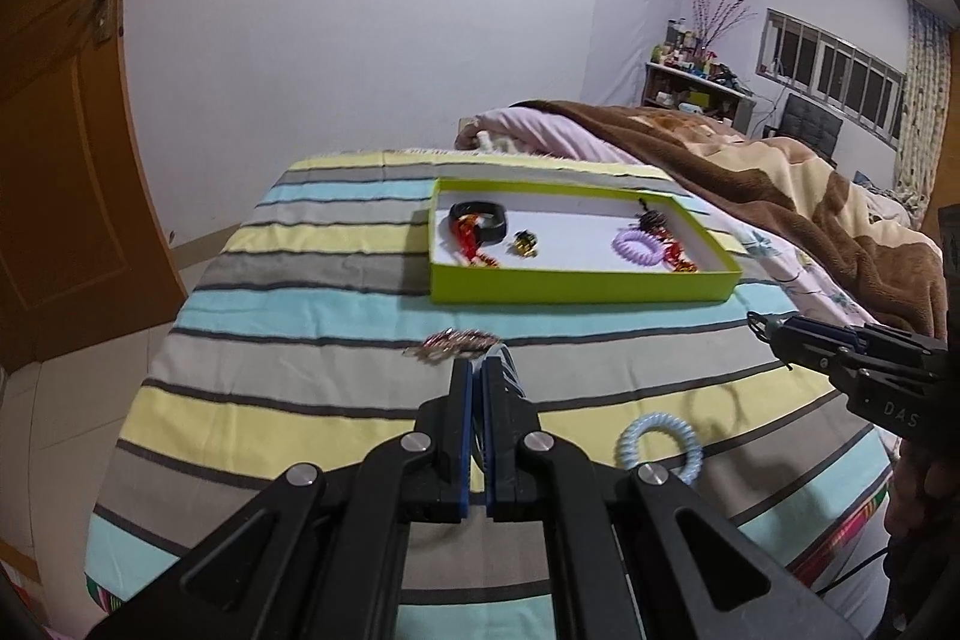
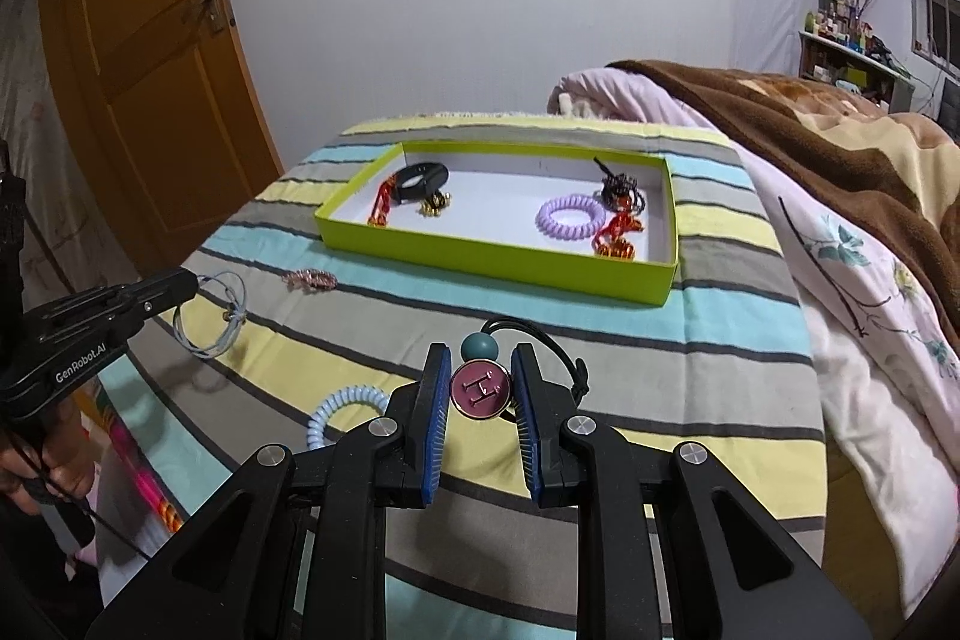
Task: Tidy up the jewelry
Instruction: 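Carry the grey bracelet into the box while the right tool lowers the pendant there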
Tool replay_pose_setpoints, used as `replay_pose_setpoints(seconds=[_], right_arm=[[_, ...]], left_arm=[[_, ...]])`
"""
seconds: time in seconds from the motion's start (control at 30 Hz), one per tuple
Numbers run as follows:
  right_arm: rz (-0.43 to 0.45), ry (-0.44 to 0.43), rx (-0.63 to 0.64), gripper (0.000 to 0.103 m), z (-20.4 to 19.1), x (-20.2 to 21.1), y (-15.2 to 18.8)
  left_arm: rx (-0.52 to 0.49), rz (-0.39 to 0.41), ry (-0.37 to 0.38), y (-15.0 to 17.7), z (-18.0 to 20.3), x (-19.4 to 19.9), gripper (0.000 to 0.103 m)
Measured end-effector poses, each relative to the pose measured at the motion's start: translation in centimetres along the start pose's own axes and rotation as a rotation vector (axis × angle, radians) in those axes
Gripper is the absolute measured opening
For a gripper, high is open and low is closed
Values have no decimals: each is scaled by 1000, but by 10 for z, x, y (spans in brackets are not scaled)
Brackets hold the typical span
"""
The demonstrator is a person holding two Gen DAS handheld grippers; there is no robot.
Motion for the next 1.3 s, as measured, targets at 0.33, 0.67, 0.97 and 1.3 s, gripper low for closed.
replay_pose_setpoints(seconds=[0.33,0.67,0.97,1.3], right_arm=[[45,2,20,21,-1,5,-17],[67,8,37,21,5,-10,-39],[74,7,39,21,15,-35,-59],[39,23,41,21,26,-77,-67]], left_arm=[[-26,43,39,-20,19,-3,3],[-29,69,50,-45,26,-27,3],[-50,72,58,-66,32,-61,3],[-55,71,85,-79,37,-99,3]])
Point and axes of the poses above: each gripper's, at about its wrist camera, not at the fingertips, and x roughly against the way its jaws point, z to its right, y to its underside, the point moved 1 cm from there along -x, roughly the way its jaws point, and after that the axes turned 11 degrees about z, right-handed, at the moved point
